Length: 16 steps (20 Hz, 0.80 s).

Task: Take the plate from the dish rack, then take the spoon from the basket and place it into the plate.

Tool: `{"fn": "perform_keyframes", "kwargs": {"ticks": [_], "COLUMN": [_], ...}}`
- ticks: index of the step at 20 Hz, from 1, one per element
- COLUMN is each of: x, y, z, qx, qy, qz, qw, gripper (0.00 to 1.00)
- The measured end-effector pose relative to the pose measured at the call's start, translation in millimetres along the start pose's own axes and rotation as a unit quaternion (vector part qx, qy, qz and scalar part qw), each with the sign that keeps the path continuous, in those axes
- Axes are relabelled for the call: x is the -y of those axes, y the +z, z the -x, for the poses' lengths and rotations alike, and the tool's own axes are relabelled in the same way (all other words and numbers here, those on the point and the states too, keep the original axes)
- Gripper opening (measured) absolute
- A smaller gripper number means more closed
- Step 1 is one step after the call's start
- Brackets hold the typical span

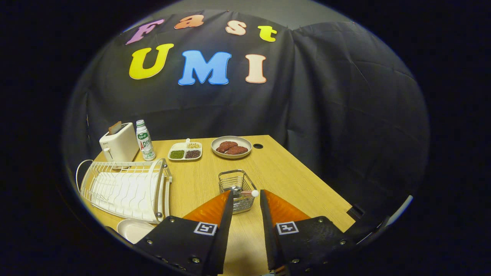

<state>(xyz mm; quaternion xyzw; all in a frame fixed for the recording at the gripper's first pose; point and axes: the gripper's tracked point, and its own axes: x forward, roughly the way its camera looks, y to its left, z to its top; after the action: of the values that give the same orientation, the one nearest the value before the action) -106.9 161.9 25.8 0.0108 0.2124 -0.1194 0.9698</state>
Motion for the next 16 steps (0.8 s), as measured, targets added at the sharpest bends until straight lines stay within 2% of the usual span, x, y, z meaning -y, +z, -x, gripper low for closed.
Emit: {"fn": "perform_keyframes", "kwargs": {"ticks": [9, 14, 16], "x": [11.0, 8.8, 7.6], "y": [-11.4, -25.9, -22.8], "z": [-48.2, -68.3, -72.1], "qx": [-0.034, -0.053, -0.048], "qy": [-0.01, 0.005, 0.01], "qz": [-0.01, -0.013, -0.011], "qw": [0.999, 0.998, 0.999], "gripper": [0.42, 0.42, 0.21]}}
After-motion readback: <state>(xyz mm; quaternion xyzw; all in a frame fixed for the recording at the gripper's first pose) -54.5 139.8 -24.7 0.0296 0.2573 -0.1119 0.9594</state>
